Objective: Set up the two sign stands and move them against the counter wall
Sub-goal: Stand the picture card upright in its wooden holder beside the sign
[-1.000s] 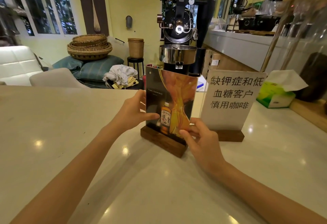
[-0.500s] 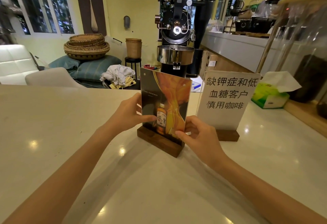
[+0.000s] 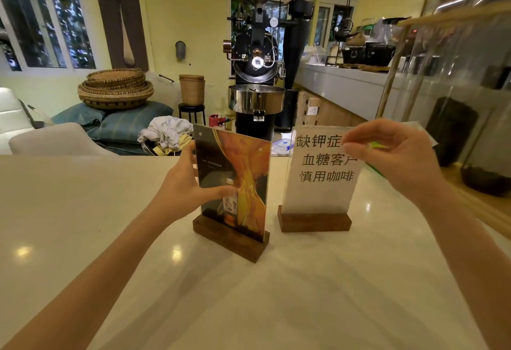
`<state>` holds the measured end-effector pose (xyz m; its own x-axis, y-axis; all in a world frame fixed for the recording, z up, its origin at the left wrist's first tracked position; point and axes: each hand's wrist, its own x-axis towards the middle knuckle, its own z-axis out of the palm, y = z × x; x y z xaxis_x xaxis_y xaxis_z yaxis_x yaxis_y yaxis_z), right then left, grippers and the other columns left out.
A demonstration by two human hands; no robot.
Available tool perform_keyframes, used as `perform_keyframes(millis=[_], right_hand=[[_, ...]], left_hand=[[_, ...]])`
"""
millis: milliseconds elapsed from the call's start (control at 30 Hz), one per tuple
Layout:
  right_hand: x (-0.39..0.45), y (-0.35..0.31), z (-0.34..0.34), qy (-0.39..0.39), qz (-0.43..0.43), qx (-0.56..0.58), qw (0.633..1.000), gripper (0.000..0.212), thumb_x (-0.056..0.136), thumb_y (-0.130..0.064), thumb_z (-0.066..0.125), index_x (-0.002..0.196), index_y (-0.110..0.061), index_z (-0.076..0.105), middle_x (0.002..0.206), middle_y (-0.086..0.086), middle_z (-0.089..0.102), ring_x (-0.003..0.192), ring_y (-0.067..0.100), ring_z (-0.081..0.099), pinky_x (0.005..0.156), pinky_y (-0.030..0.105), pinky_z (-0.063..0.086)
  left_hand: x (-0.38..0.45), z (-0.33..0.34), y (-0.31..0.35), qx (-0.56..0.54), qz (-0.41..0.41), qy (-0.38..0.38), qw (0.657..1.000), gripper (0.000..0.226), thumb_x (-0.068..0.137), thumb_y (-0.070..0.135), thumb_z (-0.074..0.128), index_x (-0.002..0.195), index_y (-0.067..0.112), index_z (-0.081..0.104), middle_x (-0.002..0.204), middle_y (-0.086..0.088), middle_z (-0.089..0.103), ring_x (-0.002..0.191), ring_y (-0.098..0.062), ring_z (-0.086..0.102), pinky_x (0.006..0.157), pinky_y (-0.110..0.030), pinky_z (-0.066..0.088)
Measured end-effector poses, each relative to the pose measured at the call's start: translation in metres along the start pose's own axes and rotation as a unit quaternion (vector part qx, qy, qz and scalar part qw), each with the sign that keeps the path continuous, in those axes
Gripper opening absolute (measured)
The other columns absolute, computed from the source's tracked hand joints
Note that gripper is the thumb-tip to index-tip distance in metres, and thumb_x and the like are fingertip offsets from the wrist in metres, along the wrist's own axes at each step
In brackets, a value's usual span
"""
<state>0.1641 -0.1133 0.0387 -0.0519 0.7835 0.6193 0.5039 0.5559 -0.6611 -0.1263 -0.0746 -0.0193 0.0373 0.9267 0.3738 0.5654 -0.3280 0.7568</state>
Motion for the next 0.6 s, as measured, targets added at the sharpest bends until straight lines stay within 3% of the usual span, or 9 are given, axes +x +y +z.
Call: perform_keyframes(millis=[100,167,300,433,600], right_hand=[[0.007,0.018,-0.011,0.03,0.085,0.014,0.996,0.016,0.07,-0.009,0.07,0.076,-0.013,0.056,0.083,-0.003,0.066,0.072,0.004,0.067,0.062,0.016,0.057],[0.011,0.037,-0.011,0.014,0.197,0.045,0.979,0.028,0.068,-0.005,0.072,0.088,-0.009,0.051,0.089,0.002,0.066,0.078,0.012,0.066,0.057,0.025,0.058],[0.011,0.07,0.0,-0.016,0.351,0.049,0.935,0.05,0.065,-0.008,0.076,0.109,-0.006,0.052,0.104,0.006,0.062,0.093,0.023,0.059,0.066,0.032,0.053],[0.003,0.083,0.014,-0.076,0.368,0.044,0.926,0.044,0.068,-0.008,0.075,0.107,-0.017,0.058,0.107,0.0,0.058,0.104,0.022,0.05,0.087,0.039,0.044],[-0.004,0.086,0.028,-0.128,0.366,0.058,0.92,0.053,0.068,-0.001,0.072,0.116,-0.017,0.056,0.11,-0.002,0.055,0.105,0.021,0.048,0.092,0.04,0.043]], left_hand=[[-0.002,0.004,-0.003,0.014,-0.038,-0.02,0.999,0.089,0.064,0.025,0.08,0.133,0.015,0.025,0.133,-0.007,0.049,0.103,-0.016,0.046,0.09,-0.034,0.043],[-0.002,0.005,-0.008,0.015,-0.079,-0.043,0.996,0.085,0.065,0.027,0.079,0.13,0.013,0.025,0.132,-0.01,0.049,0.1,-0.017,0.047,0.088,-0.036,0.045],[-0.002,0.01,-0.018,0.005,-0.134,-0.081,0.988,0.08,0.068,0.033,0.075,0.127,0.014,0.024,0.132,-0.011,0.045,0.103,-0.022,0.048,0.092,-0.04,0.048],[-0.005,0.011,-0.025,-0.008,-0.153,-0.089,0.984,0.077,0.067,0.034,0.075,0.125,0.016,0.026,0.117,-0.003,0.044,0.107,-0.023,0.048,0.094,-0.041,0.048],[-0.002,0.009,-0.021,0.054,-0.161,-0.078,0.982,0.084,0.062,0.039,0.078,0.126,0.016,0.029,0.115,-0.005,0.046,0.101,-0.025,0.053,0.086,-0.042,0.053]])
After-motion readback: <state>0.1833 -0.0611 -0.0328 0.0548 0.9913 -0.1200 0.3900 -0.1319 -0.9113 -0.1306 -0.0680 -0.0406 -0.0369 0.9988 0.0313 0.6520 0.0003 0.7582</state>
